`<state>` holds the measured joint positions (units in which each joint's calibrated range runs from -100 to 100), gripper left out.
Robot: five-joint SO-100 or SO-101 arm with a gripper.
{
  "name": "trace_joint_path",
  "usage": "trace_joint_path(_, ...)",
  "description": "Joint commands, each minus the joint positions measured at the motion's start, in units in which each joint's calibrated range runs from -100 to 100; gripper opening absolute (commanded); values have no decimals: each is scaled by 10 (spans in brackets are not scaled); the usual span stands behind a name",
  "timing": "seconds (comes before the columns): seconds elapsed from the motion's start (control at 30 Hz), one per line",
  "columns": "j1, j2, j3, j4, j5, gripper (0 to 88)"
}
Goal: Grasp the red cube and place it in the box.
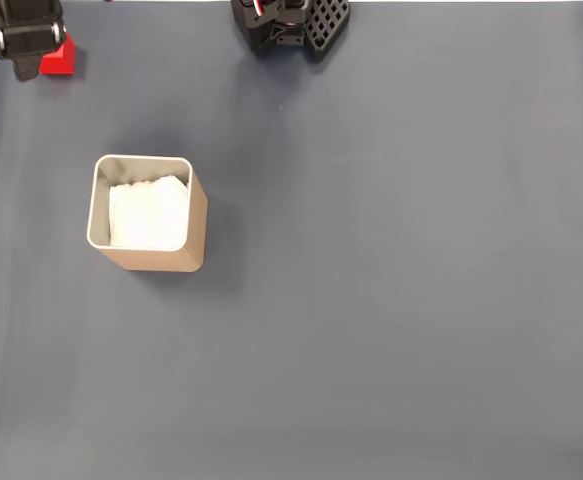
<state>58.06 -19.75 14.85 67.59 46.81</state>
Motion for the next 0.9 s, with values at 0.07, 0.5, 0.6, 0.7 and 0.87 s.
trace_joint_path(0.07, 38, 14, -1, -23, 13, 2)
trace_joint_path(0.5, 114, 33, 2, -34, 37, 2)
trace_joint_path(0.6, 130, 22, 7, -29, 42, 2)
trace_joint_path(0.7, 145, 10, 19, -24, 49, 2)
trace_joint_path(0.87, 167, -5, 33, -25, 55, 2)
